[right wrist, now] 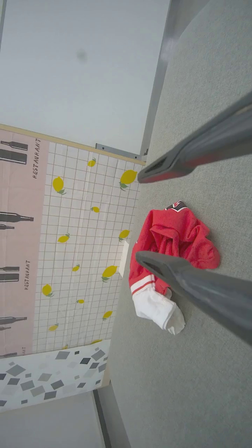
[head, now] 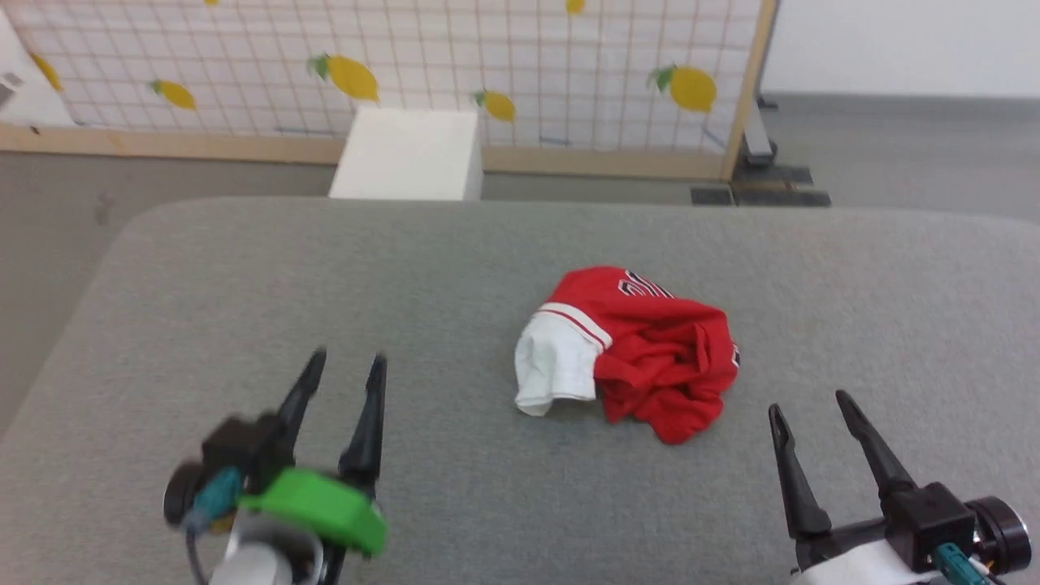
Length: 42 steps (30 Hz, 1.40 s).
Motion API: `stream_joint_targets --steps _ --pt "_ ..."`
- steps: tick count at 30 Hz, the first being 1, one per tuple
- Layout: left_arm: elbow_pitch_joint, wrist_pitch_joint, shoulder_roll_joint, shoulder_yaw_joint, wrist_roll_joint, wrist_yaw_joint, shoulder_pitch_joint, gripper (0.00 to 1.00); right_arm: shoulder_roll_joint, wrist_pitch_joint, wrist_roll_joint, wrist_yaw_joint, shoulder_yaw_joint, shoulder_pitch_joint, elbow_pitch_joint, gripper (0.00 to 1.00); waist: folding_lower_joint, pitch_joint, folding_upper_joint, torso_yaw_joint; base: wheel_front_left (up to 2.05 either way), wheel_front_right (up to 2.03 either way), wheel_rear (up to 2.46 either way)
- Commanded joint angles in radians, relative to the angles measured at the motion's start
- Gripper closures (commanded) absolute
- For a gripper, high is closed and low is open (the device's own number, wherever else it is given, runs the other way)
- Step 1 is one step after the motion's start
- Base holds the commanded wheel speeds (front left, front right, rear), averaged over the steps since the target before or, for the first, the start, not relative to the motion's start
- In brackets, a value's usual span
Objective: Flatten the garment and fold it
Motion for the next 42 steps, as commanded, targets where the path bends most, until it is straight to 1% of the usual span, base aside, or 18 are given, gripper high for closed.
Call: stream_joint_targets --steps 1,7,10,13,16,20,22,24,27,29,33,36,38,42 --pt "-0.023 -0.005 -0.008 0.013 0.004 0.01 0.048 0.0 0.001 -0.001 0.003 -0.002 0.001 0.015 0.005 0.0 0.0 -0.048 0.0 0.043 0.0 0.0 0.0" --pt "-0.103 -0.005 -0.047 0.025 0.055 0.034 0.211 0.0 0.001 -0.001 0.011 -0.002 0.006 0.041 0.026 0.0 0.0 -0.072 0.0 0.051 0.0 0.0 0.0" --pt "-0.124 -0.005 -0.053 0.025 0.105 0.047 0.26 0.0 0.001 -0.002 0.016 -0.002 0.012 0.046 0.034 0.0 0.0 -0.078 0.0 0.046 0.0 0.0 0.0" --pt "-0.149 -0.005 -0.078 0.042 0.12 0.053 0.298 0.0 0.001 -0.002 0.026 -0.002 0.012 0.045 0.04 0.0 0.0 -0.078 0.0 0.042 0.0 0.0 0.0" --pt "-0.161 -0.005 -0.088 0.05 0.144 0.045 0.311 0.0 0.001 -0.003 0.03 -0.002 0.012 0.047 0.045 0.0 0.0 -0.079 0.0 0.041 0.0 0.0 0.0" --pt "-0.16 -0.005 -0.088 0.043 0.166 0.019 0.304 0.0 0.001 -0.004 0.029 -0.002 0.018 0.045 0.047 0.0 0.0 -0.073 0.0 0.035 0.0 0.0 0.0" --pt "-0.152 -0.002 -0.085 0.029 0.166 -0.004 0.292 0.0 0.001 -0.004 0.028 -0.002 0.017 0.04 0.045 0.0 0.0 -0.061 0.0 0.026 0.0 0.0 0.0" --pt "-0.141 0.021 -0.074 0.002 0.17 -0.036 0.269 0.0 0.001 -0.004 0.026 -0.002 0.018 0.035 0.042 0.0 0.0 -0.045 0.0 0.015 0.0 0.0 0.0" --pt "-0.128 0.106 -0.076 -0.032 0.149 -0.072 0.225 0.0 0.001 -0.004 0.019 -0.002 0.024 0.022 0.035 0.0 0.0 0.001 0.0 -0.014 0.0 0.0 0.0" --pt "-0.118 0.186 -0.075 -0.056 0.142 -0.091 0.187 0.0 0.001 -0.004 0.015 -0.002 0.022 0.013 0.028 0.0 0.0 0.037 0.0 -0.033 0.0 0.0 0.0" --pt "-0.095 0.331 -0.089 -0.08 0.117 -0.11 0.075 0.0 0.001 -0.004 0.008 -0.002 0.012 -0.01 0.015 0.0 0.0 0.121 0.0 -0.072 0.0 0.0 0.0" --pt "-0.048 0.456 -0.09 -0.099 0.109 -0.123 -0.033 0.0 0.001 -0.004 0.007 -0.002 0.01 -0.034 0.009 0.0 0.0 0.181 0.0 -0.1 0.0 0.0 0.0" --pt "-0.01 0.513 -0.087 -0.11 0.112 -0.133 -0.108 0.0 0.001 -0.004 0.009 -0.002 0.011 -0.048 0.007 0.0 0.0 0.216 0.0 -0.117 0.0 0.0 0.0" --pt "0.075 0.568 -0.084 -0.108 0.12 -0.141 -0.236 0.0 0.001 -0.005 0.015 -0.002 0.014 -0.076 0.007 0.0 0.0 0.27 0.0 -0.148 0.0 0.0 0.0"
